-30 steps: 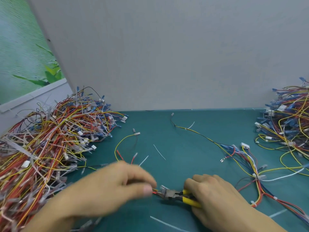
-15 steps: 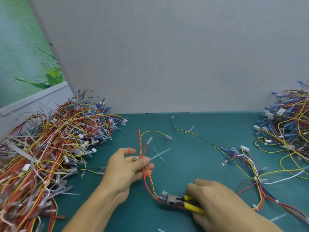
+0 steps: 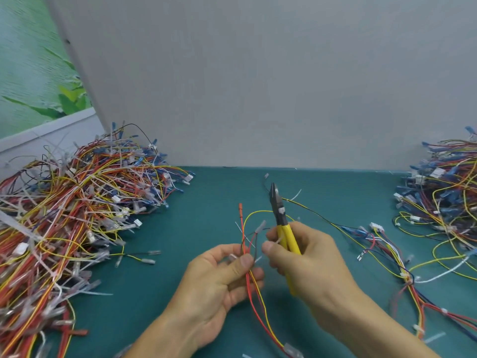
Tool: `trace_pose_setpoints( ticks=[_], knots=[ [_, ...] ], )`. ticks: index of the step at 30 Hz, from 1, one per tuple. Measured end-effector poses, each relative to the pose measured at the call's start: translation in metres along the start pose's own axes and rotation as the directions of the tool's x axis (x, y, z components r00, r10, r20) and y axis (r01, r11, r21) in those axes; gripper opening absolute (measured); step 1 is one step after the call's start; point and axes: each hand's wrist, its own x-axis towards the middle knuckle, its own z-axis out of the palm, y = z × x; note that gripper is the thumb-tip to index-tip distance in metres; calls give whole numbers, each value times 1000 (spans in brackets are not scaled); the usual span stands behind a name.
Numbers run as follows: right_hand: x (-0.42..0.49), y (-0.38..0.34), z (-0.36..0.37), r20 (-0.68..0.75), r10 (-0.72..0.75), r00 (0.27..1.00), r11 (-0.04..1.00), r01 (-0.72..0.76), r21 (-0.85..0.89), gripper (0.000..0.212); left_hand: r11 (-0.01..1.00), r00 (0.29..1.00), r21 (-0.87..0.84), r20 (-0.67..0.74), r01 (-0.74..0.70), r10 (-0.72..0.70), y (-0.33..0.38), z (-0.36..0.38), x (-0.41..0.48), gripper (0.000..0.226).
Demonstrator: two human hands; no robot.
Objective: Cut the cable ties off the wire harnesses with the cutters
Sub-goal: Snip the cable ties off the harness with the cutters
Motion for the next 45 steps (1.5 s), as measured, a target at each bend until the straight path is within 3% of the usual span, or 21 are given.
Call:
trace_pose_setpoints(
  ticks=[4, 8, 12, 21, 25, 28, 31, 33, 36, 38, 42, 45],
  knots=[
    [9, 5, 11, -36, 15, 999, 999, -17, -32, 13, 987, 996, 151, 71, -58, 48, -1, -2, -2, 29],
    [11, 15, 8, -88, 43, 995, 998, -46, -39, 18, 919, 991, 381, -49, -99, 127, -2, -6, 0, 18],
    [11, 20, 5, -118, 37, 992, 996, -45, -73, 19, 871, 973, 472, -105, -135, 207, -7, -7, 0, 13],
    [10, 17, 10, -27, -31, 999, 990, 27, -135, 19, 905, 989, 415, -71, -90, 131, -5, -6, 0, 25],
    [14, 13, 7, 19, 14, 1000, 950, -8, -311, 19, 913, 981, 370, -25, -170, 193, -6, -4, 0, 23],
    [16, 11, 7, -19, 12, 1000, 955, -17, -297, 19, 890, 971, 402, -5, -217, 239, -11, -4, 2, 38],
    [17, 9, 9, -78, -37, 996, 956, 13, -293, 18, 811, 956, 532, -7, -245, 293, -17, -9, 7, 36],
    [16, 5, 10, -77, -91, 993, 940, 60, -336, 15, 692, 936, 660, 46, -291, 350, -20, -14, 9, 28],
    [16, -1, 13, -6, -173, 985, 901, 155, -406, 13, 466, 896, 807, 165, -362, 412, -21, -17, 8, 27],
    [16, -6, 15, 69, -190, 979, 883, 201, -424, 12, 417, 887, 841, 148, -345, 437, -20, -14, 6, 38],
    [15, -12, 19, 174, -171, 970, 875, 231, -425, 13, 520, 913, 806, 58, -282, 405, -19, -11, 6, 43],
    [12, -17, 15, 96, -227, 969, 849, 245, -469, 21, 806, 963, 570, -88, -161, 255, -15, -6, 4, 41]
  ],
)
